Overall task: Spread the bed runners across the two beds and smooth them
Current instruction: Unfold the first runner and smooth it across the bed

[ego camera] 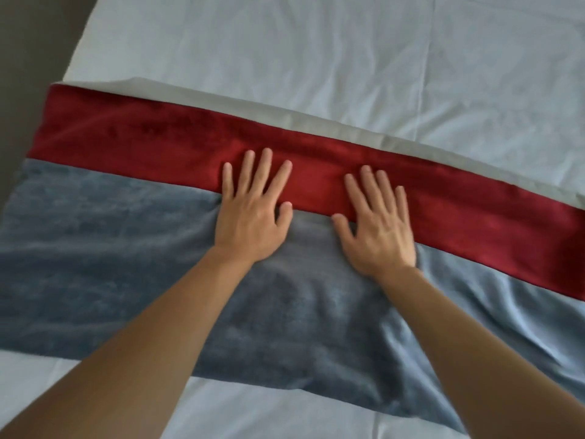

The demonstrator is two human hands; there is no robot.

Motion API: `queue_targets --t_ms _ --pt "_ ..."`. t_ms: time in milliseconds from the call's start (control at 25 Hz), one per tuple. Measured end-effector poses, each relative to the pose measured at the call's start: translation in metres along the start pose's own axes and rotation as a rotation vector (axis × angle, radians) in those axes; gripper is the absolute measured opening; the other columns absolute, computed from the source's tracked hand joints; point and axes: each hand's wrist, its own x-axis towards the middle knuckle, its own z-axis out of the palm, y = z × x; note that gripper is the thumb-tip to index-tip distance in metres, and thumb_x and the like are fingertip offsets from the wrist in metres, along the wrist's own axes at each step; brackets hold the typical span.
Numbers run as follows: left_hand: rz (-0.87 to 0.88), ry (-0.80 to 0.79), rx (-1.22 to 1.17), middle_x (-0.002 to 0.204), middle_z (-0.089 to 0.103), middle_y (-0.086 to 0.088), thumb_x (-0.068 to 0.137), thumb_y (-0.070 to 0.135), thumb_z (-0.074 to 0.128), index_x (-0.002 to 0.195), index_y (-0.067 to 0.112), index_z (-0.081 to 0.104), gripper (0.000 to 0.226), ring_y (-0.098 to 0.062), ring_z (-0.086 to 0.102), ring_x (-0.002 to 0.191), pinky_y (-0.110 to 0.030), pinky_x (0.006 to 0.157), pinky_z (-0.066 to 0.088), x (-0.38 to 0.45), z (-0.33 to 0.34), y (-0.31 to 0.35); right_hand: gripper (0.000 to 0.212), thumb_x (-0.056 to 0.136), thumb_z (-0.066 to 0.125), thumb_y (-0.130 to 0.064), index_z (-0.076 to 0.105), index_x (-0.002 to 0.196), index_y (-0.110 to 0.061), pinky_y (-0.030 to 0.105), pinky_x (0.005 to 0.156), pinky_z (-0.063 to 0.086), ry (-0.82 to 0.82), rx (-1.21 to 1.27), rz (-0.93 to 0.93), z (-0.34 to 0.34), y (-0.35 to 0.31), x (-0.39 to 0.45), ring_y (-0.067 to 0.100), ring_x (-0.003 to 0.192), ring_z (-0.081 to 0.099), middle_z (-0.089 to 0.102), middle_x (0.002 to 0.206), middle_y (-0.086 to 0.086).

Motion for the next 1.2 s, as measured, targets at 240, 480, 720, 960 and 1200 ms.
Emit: queue_targets --t_ms 240,480,720,960,1200 --pt "-0.133 0.056 0.001 0.166 0.007 -0.012 0.095 0.037 0.033 0.159 0.023 0.019 0.067 -0.034 0.002 0.153 -0.062 0.12 0.006 0.004 -0.023 -0.083 0.074 0.094 0.038 -0.053 0.02 0.16 -0.024 0.054 0.124 0.004 0.02 0.027 -0.015 -0.015 -0.033 0.026 0.028 0.155 0.004 0.01 0.168 0.006" --pt "-0.051 0.012 0.066 0.167 0.007 -0.007 0.092 0.037 0.034 0.158 0.028 0.019 0.068 -0.032 0.001 0.153 -0.068 0.117 0.005 0.033 -0.014 -0.104 0.067 0.098 0.03 -0.051 0.019 0.16 -0.026 0.051 0.125 0.003 -0.065 0.017 -0.292 0.016 -0.143 0.079 0.024 0.155 0.003 0.011 0.168 0.004" --pt "-0.346 -0.057 -0.023 0.167 0.003 -0.005 0.093 0.048 0.021 0.157 0.035 0.011 0.066 -0.037 -0.008 0.152 -0.069 0.115 -0.003 0.074 -0.015 -0.152 0.081 0.093 0.024 -0.073 0.012 0.16 -0.03 0.048 0.126 0.0 -0.083 -0.038 -0.118 0.013 -0.091 0.12 0.022 0.155 -0.002 0.003 0.169 0.003" --pt "-0.169 0.106 -0.067 0.166 0.011 -0.013 0.094 0.039 0.03 0.159 0.022 0.018 0.068 -0.037 0.005 0.152 -0.066 0.118 0.007 0.02 -0.02 -0.08 0.075 0.098 0.036 -0.055 0.014 0.161 -0.022 0.052 0.125 0.002 0.039 0.057 -0.111 -0.005 -0.078 0.056 0.029 0.155 0.001 0.008 0.169 0.006" --pt "0.13 -0.05 -0.149 0.166 0.013 -0.01 0.087 0.04 0.048 0.157 0.02 0.026 0.077 -0.031 0.007 0.153 -0.059 0.121 0.009 -0.119 -0.011 0.074 0.074 0.094 0.038 -0.053 0.023 0.159 -0.023 0.052 0.125 0.009 -0.021 0.061 0.063 -0.01 -0.013 -0.13 0.024 0.156 0.005 0.012 0.168 0.004"
